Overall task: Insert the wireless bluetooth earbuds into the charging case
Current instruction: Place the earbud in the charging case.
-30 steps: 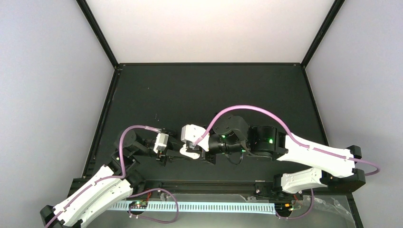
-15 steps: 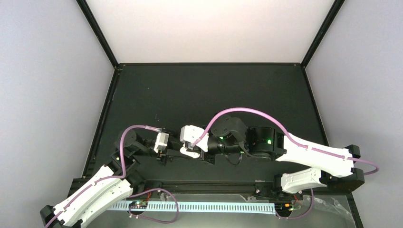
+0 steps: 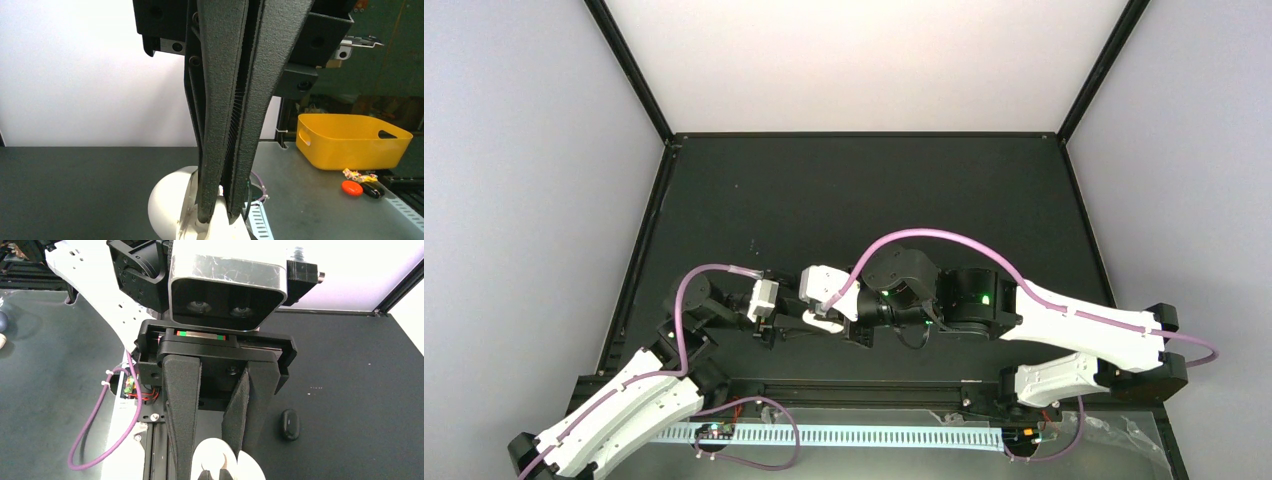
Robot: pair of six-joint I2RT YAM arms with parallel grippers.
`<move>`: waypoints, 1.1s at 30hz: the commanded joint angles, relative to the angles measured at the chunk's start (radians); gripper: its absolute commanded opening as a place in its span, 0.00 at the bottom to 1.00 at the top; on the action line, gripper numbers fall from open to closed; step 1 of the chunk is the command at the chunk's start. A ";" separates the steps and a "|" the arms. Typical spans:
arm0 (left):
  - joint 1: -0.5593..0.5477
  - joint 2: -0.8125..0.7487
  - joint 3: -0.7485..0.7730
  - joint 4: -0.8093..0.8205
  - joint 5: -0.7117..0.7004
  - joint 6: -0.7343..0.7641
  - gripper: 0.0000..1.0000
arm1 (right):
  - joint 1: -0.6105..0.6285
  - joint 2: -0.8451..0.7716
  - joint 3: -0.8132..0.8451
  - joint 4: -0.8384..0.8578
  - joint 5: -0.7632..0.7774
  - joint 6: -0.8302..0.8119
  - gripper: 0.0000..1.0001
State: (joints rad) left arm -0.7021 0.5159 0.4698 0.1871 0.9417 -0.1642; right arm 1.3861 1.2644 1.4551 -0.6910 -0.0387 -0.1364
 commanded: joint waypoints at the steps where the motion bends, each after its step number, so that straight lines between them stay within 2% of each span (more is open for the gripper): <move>1: -0.005 -0.019 0.040 0.017 -0.018 0.011 0.02 | 0.011 0.006 0.019 0.001 0.010 0.018 0.01; 12: -0.006 -0.027 0.032 0.008 -0.027 0.012 0.02 | 0.013 -0.033 0.039 0.018 -0.005 0.056 0.22; 18: -0.006 -0.030 0.029 -0.002 -0.032 0.014 0.02 | 0.009 -0.123 0.069 0.053 -0.007 0.104 0.33; 24: -0.006 -0.034 0.027 0.014 -0.032 0.000 0.02 | 0.003 -0.199 0.021 0.061 0.145 0.119 0.43; 33: -0.006 -0.040 0.027 0.050 -0.047 -0.025 0.02 | -0.017 -0.201 -0.106 0.087 0.276 0.199 0.52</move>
State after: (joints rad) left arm -0.7021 0.4831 0.4698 0.1959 0.9039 -0.1734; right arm 1.3788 1.0500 1.3933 -0.6201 0.1318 0.0135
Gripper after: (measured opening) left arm 0.228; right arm 0.518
